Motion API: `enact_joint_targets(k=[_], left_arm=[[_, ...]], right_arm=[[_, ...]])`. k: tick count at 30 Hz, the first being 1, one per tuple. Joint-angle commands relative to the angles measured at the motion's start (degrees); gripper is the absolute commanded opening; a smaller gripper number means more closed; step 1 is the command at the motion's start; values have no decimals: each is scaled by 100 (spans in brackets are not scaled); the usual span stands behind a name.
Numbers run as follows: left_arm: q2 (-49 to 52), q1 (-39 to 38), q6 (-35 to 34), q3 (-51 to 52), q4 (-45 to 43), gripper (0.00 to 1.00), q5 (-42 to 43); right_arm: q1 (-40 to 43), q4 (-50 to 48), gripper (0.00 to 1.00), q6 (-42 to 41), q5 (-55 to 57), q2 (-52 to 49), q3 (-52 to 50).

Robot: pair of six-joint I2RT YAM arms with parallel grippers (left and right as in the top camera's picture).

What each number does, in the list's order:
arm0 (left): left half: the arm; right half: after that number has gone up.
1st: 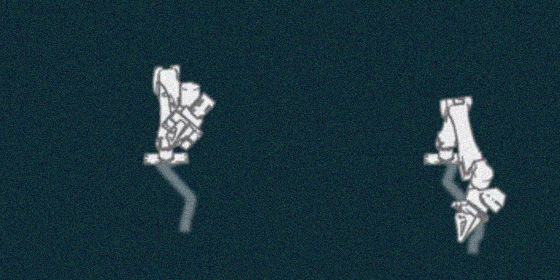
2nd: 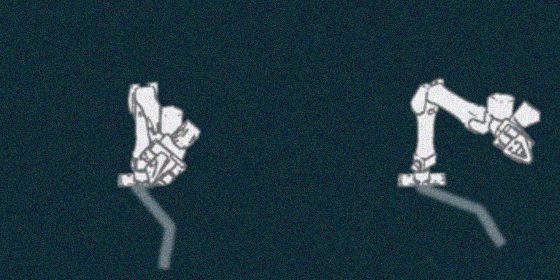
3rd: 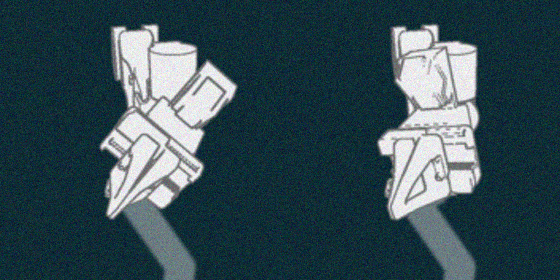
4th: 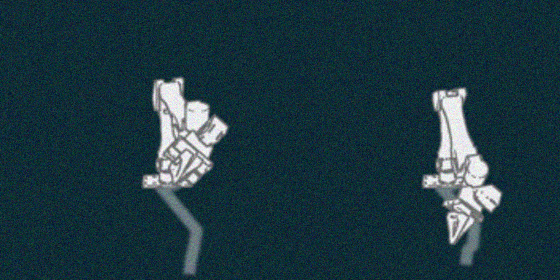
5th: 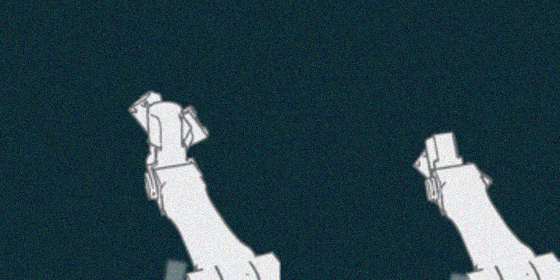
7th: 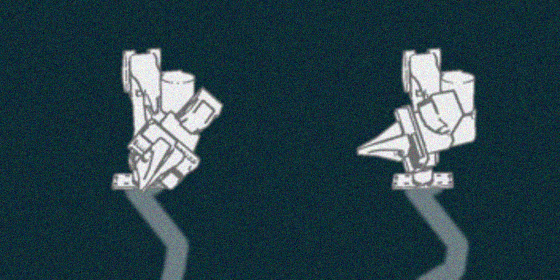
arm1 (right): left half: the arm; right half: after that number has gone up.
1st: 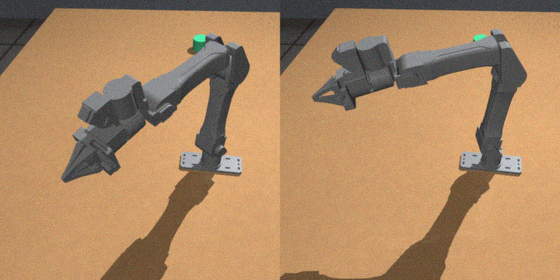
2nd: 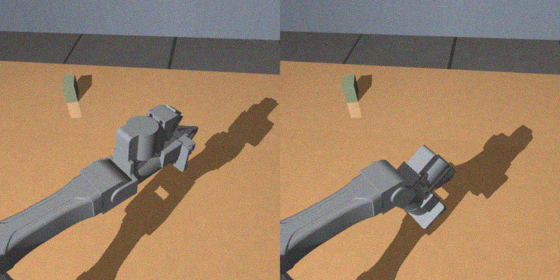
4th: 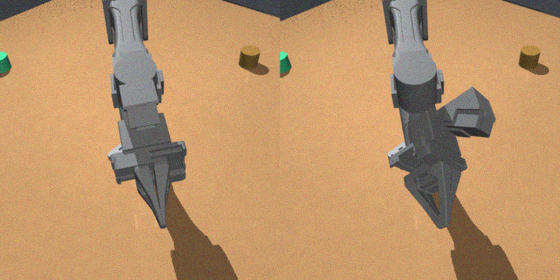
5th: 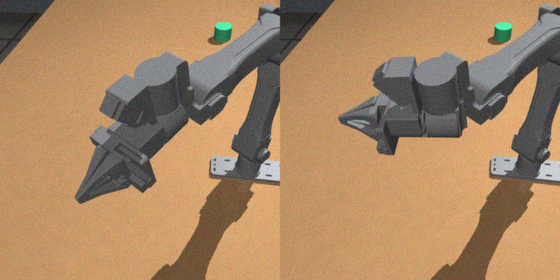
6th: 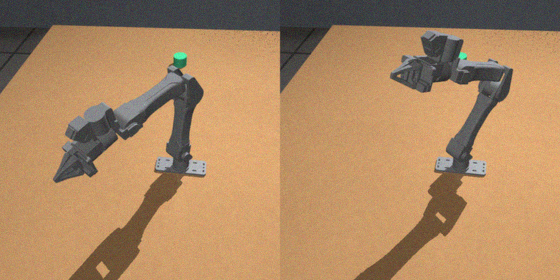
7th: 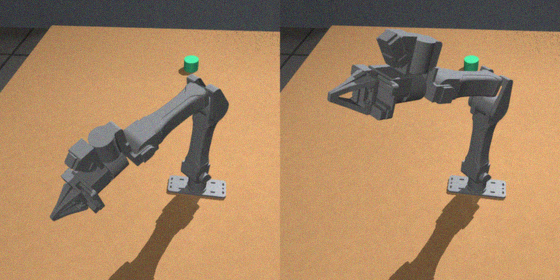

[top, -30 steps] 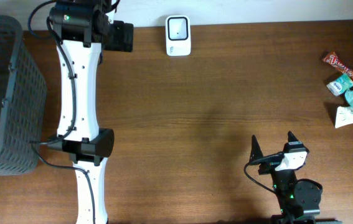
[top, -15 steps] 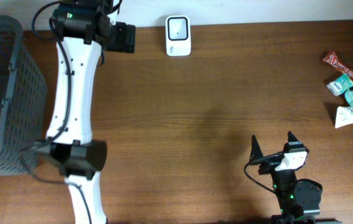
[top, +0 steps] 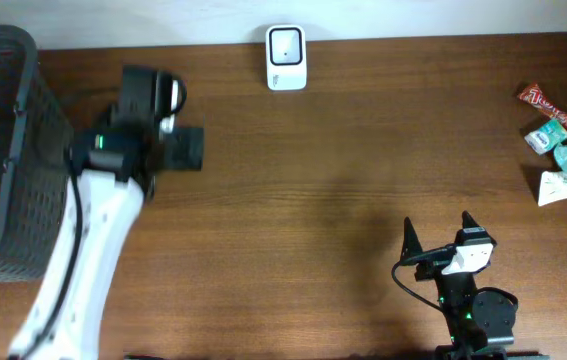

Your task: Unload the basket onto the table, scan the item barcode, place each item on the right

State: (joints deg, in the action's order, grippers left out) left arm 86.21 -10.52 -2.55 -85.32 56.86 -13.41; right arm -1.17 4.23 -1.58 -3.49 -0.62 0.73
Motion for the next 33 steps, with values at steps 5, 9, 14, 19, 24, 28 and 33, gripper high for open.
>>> enact_joint_targets(k=[5,9,14,19,24,28,33], left_arm=[[-2946,20,85,2765,-1180,99,208],[-4113,20,87,3460,-1250,99,203],[-5018,20,85,3891,-1314,99,205],[-5641,249,85,4415,-1759,99,229],[-6752,920,87,5320,-2487,99,1145],[-7471,1191,90,5851,-2999,99,1432],[-7934,1191,87,6419,-3943,99,1377]], right_arm=[[-37,11,99,-61,31,44,-42],[-37,11,99,-61,31,44,-42],[-37,11,99,-61,31,44,-42],[-37,11,99,-61,31,44,-42],[-37,11,99,-61,31,44,-42],[-37,11,98,-61,31,44,-42],[-37,11,99,-61,31,44,-42]])
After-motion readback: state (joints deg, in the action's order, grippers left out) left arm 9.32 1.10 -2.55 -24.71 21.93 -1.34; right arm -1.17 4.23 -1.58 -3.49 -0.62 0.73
